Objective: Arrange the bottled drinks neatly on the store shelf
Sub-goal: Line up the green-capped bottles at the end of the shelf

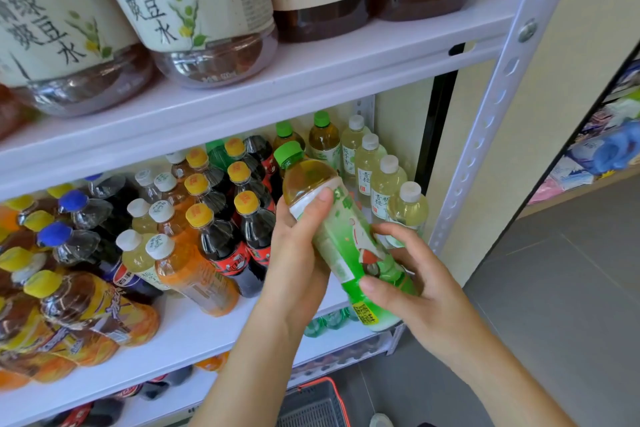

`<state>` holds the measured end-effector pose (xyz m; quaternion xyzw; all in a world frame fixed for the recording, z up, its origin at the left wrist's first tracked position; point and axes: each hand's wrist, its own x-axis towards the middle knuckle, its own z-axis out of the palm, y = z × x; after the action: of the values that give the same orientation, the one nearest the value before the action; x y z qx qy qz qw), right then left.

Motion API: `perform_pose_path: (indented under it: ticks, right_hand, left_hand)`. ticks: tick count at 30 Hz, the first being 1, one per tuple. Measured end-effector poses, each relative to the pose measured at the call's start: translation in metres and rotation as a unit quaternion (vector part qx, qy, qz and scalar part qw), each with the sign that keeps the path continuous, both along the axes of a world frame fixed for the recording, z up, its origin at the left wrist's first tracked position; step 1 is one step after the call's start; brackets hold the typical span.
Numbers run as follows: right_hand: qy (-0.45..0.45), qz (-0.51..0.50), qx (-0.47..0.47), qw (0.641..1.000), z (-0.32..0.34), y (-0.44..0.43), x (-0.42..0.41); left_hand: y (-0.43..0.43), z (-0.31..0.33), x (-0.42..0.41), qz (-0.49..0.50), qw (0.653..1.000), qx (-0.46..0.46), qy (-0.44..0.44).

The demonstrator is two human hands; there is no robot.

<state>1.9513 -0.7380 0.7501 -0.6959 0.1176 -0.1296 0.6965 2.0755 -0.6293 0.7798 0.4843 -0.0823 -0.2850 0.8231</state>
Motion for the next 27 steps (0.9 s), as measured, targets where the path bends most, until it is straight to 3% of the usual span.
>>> perform_pose_path:
  ticks: [2, 5, 7, 10, 12, 15, 21, 23, 27]
  right_hand:
    - [-0.001, 0.023, 0.122, 0.992, 0.001, -0.001, -0.001]
    - [0.008, 0.076, 0.330, 0.941, 0.003, 0.001, -0.002]
    - [0.010, 0.112, 0.366, 0.924, 0.005, 0.000, -0.002]
    - [0.031, 0.107, 0.364, 0.925, 0.006, -0.001, -0.001]
    - [0.025, 0.082, 0.284, 0.955, 0.004, 0.000, -0.001]
    - [0.032, -0.003, 0.082, 0.996, 0.002, 0.004, -0.004]
    - [-0.078, -0.097, -0.047, 0.991, -0.004, 0.006, -0.008]
    - [-0.098, -0.142, -0.171, 0.970, -0.002, 0.000, -0.009]
    - [-0.199, -0.216, -0.417, 0.860, 0.009, -0.005, -0.008]
  left_hand:
    - [0.004, 0.003, 0.004, -0.063, 0.997, -0.035, 0.022]
    - [0.006, 0.005, 0.005, -0.133, 0.987, -0.092, 0.029]
    - [0.006, 0.005, 0.005, -0.141, 0.985, -0.102, 0.015]
    - [0.004, 0.007, 0.003, -0.079, 0.995, -0.059, -0.031]
    - [0.001, 0.010, 0.001, -0.017, 0.998, -0.018, -0.054]
    - [-0.004, 0.012, -0.003, 0.063, 0.992, 0.027, -0.110]
    - [0.008, 0.018, -0.001, 0.034, 0.995, 0.030, -0.084]
    - [0.019, 0.025, 0.005, 0.028, 0.994, 0.066, -0.085]
    - [0.034, 0.028, 0.008, -0.012, 0.993, 0.110, -0.049]
